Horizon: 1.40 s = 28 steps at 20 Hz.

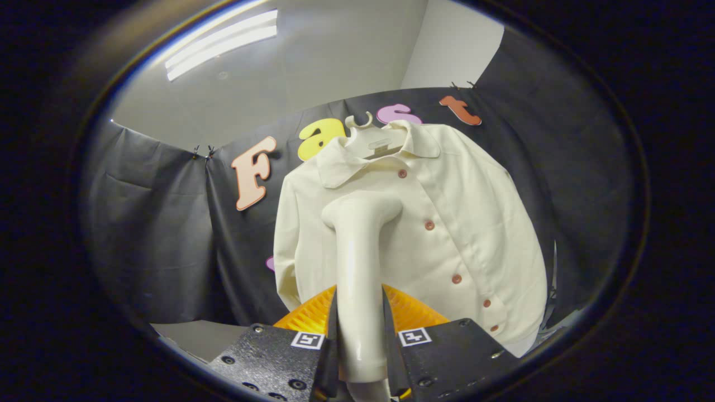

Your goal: Iron the clothes twice with a garment steamer, once on the left side and once on the right side.

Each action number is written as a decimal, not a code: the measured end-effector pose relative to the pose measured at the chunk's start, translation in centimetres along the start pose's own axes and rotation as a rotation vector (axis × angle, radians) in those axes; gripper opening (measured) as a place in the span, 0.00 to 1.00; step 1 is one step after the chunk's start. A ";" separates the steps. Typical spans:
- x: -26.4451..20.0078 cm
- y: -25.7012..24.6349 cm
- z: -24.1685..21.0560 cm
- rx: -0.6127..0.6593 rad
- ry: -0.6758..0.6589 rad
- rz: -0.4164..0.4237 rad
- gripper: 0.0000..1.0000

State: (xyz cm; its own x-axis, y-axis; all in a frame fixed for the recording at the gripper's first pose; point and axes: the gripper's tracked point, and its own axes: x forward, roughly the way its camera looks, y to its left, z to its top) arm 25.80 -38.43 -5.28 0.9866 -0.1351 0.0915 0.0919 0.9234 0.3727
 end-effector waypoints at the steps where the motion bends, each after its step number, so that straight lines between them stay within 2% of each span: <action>1: -0.1 -0.1 -0.4 -0.005 0.009 -0.001 0.34; 11: -3.3 -2.1 -5.9 0.003 0.093 -0.018 0.34; 28: -9.1 -6.9 -19.2 0.030 0.271 -0.013 0.34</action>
State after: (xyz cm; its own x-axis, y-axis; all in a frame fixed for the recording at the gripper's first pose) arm 18.76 -36.67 -26.44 0.9858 -0.0422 -0.1625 0.1049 0.9104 0.4001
